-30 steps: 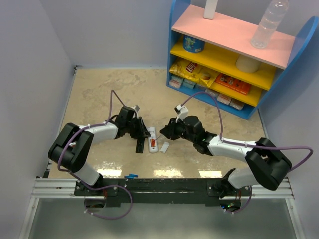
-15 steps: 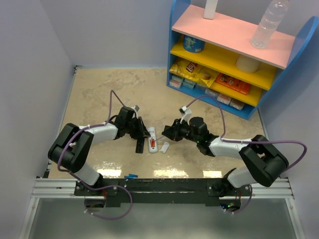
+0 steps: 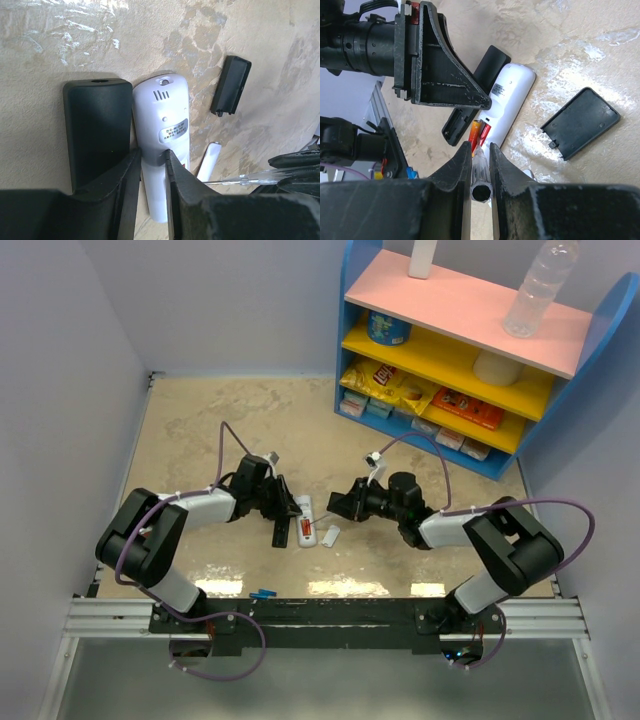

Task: Unload the batteries from the remote control

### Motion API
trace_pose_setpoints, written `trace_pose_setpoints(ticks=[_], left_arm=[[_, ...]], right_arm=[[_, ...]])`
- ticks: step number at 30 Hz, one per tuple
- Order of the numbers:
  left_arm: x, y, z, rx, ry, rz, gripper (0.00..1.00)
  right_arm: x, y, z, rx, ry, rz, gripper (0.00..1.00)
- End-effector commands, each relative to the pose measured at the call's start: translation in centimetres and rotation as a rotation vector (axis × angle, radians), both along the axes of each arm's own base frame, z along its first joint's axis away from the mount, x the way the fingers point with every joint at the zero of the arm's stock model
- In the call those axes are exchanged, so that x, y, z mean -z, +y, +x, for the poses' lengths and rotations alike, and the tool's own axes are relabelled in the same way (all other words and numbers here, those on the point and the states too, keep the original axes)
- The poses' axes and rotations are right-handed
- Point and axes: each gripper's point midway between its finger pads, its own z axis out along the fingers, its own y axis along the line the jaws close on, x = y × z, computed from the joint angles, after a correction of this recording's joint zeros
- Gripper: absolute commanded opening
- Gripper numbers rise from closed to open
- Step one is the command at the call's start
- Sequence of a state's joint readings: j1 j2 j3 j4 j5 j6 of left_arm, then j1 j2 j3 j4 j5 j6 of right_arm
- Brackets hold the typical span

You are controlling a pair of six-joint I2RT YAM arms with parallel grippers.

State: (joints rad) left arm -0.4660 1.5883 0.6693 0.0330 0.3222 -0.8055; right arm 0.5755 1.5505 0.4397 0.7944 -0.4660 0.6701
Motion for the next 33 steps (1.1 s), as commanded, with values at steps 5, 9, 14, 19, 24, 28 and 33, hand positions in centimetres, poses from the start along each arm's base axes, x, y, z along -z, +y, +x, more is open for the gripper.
trace_pose_setpoints(ticks=[5, 9, 14, 19, 24, 28, 33], left_arm=[[3.8, 1.9, -3.7, 0.014, 0.137, 0.105, 0.29], [4.0, 2.0, -3.8, 0.012, 0.141, 0.108, 0.29], [3.9, 1.8, -3.7, 0.013, 0.138, 0.099, 0.29], [3.8, 1.8, -3.6, 0.011, 0.137, 0.099, 0.29], [4.0, 1.9, -3.9, 0.007, 0.145, 0.1, 0.29], [4.1, 2.0, -3.9, 0.003, 0.145, 0.099, 0.29], [4.1, 1.9, -4.0, -0.004, 0.145, 0.092, 0.29]], right_arm=[[3.4, -1.3, -1.7, -0.07, 0.13, -0.048, 0.0], [3.8, -1.5, -1.5, -0.084, 0.155, -0.023, 0.0], [3.7, -1.4, -0.5, -0.081, 0.151, -0.021, 0.0], [3.4, -1.1, 0.2, -0.106, 0.146, -0.028, 0.0], [2.6, -0.1, 0.7, -0.153, 0.136, 0.007, 0.0], [1.4, 0.5, 1.0, -0.179, 0.125, 0.041, 0.0], [-0.6, 1.2, 2.0, -0.203, 0.091, 0.062, 0.0]])
